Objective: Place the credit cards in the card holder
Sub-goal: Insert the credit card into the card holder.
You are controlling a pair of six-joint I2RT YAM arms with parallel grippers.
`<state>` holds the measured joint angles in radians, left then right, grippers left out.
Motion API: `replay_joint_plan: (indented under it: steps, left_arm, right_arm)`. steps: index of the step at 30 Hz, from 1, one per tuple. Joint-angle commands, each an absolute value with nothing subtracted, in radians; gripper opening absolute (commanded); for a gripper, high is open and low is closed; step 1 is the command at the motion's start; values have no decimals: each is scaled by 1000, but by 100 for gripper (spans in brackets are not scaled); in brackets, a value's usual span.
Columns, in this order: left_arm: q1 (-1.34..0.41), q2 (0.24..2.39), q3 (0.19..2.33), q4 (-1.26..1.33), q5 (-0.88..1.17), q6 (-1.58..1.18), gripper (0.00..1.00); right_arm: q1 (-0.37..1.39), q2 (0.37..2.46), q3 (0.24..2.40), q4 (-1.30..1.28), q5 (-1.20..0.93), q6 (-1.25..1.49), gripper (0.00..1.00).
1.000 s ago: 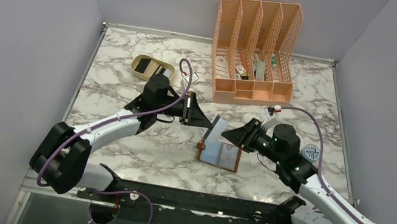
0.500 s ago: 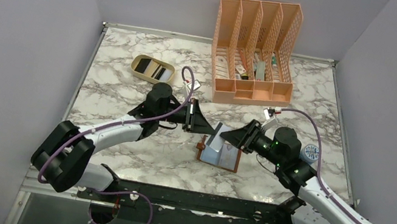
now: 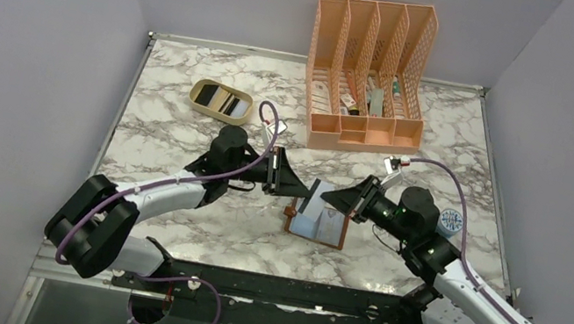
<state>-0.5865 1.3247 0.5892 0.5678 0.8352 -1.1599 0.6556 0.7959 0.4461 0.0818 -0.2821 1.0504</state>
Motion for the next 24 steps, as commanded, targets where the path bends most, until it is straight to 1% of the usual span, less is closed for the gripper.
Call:
replay_joint_plan:
  steps: [1, 4, 7, 9, 16, 24]
  left_arm:
    - [-588, 1327, 555, 601, 774, -1139, 26]
    - [-588, 1346, 527, 599, 754, -1119, 37]
    - [-588, 1381, 500, 598, 735, -1091, 40]
    - [-588, 1403, 486, 595, 720, -1070, 40]
    - [-589, 1506, 462, 588, 692, -1015, 39]
    - [-598, 1581, 470, 579, 692, -967, 33]
  right_arm:
    - [662, 761, 448, 44, -251, 1033, 1]
    - [662, 756, 469, -25, -192, 993, 1]
    - [663, 785, 514, -133, -137, 939, 1]
    - [663, 823, 547, -195, -107, 906, 1]
    - [661, 972, 601, -251, -94, 787, 1]
    - [624, 1110, 586, -173, -220, 767, 1]
